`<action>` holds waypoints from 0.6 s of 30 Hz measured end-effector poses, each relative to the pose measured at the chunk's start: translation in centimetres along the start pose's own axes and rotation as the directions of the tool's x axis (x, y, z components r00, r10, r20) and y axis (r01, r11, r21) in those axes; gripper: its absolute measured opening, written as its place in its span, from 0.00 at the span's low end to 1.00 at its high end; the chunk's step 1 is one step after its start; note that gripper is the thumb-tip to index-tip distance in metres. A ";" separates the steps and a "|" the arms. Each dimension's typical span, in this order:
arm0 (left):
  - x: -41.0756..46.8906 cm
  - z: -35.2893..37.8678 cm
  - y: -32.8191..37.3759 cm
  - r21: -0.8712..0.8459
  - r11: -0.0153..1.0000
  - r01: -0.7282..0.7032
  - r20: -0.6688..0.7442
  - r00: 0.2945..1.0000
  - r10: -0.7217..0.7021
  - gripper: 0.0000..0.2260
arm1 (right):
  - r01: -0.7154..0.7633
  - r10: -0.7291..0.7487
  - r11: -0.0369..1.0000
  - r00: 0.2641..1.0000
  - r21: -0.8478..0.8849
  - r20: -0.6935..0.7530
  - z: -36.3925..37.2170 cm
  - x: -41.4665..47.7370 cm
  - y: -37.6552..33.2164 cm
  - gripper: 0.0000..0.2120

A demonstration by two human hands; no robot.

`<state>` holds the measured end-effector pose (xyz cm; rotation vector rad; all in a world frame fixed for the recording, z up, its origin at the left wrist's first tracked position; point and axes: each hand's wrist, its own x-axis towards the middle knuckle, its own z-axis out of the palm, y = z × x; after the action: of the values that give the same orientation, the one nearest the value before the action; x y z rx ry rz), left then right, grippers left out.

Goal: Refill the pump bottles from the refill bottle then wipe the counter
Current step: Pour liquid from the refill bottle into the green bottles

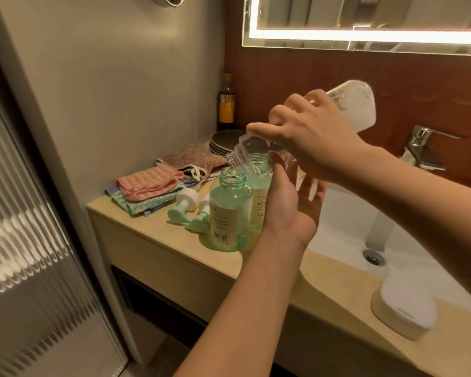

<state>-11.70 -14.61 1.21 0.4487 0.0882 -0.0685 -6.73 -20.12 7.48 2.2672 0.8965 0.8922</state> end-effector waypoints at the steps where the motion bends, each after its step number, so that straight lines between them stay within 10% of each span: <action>1: -0.1 -0.1 0.0 0.028 1.000 0.008 -0.021 1.000 -0.008 0.16 | -0.027 0.027 0.999 1.000 0.036 0.000 0.4 -0.2 -0.1 0.28; 12: -2.0 -2.4 -2.5 0.369 0.929 -0.044 -0.116 0.989 0.093 0.17 | -0.327 0.375 0.778 0.927 0.537 0.021 4.7 -4.3 -2.5 0.32; 18: -3.1 -3.5 -4.4 0.587 0.796 -0.148 -0.021 0.980 0.198 0.18 | -0.303 0.510 0.145 0.839 0.942 0.191 5.2 -7.0 -3.1 0.37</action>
<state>-15.44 -16.90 -3.47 1.0804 0.1055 0.1105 -8.01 -24.54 -0.57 3.7570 1.0691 0.8660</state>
